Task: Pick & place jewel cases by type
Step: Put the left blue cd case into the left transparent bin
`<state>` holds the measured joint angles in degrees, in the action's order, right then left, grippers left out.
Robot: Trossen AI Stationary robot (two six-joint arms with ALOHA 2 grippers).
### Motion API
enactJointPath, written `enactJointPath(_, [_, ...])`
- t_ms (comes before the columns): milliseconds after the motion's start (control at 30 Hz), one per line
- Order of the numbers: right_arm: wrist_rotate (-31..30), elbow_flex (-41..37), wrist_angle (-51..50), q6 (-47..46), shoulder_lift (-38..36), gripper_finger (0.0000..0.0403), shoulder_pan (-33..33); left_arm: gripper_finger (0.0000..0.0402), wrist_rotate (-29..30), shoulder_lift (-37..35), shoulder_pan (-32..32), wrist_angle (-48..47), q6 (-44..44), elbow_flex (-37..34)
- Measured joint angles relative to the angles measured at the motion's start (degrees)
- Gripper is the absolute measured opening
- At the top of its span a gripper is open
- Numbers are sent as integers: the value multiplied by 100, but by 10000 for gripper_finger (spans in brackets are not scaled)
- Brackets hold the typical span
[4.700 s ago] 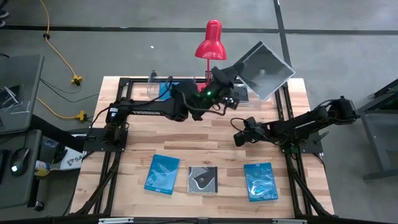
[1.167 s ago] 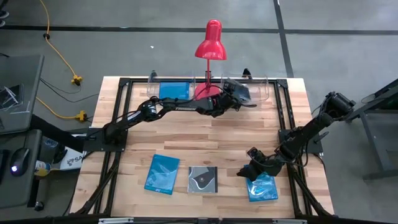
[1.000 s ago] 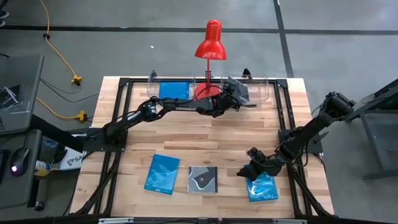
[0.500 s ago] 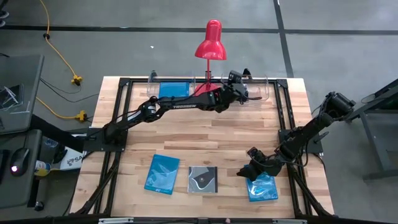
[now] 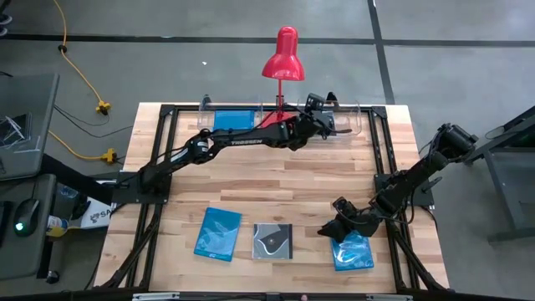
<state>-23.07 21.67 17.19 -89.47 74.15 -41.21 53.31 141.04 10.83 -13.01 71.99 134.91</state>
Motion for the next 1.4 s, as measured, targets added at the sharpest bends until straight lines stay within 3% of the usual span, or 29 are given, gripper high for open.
enactJointPath(267, [-123,0,22,176,0,247,7,106,-257,-663,-113,-319,-587,7])
enactJointPath(567, [-232,0,22,323,0,247,7,106,-1526,-1748,-584,-2212,-2314,9])
enactJointPath(667, [-234,0,22,432,0,247,7,106,-1684,-2023,-803,-2685,-2683,9])
enactJointPath(1000, [-98,0,111,598,0,247,5,105,-1628,-2869,-1583,-4365,-3746,7])
enactJointPath(1267, [-83,2,767,893,-2,247,35,105,-721,-3438,-2372,-6317,-5183,9])
enactJointPath(1400, [-297,2,1170,758,-2,247,34,105,-620,-3537,-2857,-7269,-5981,7])
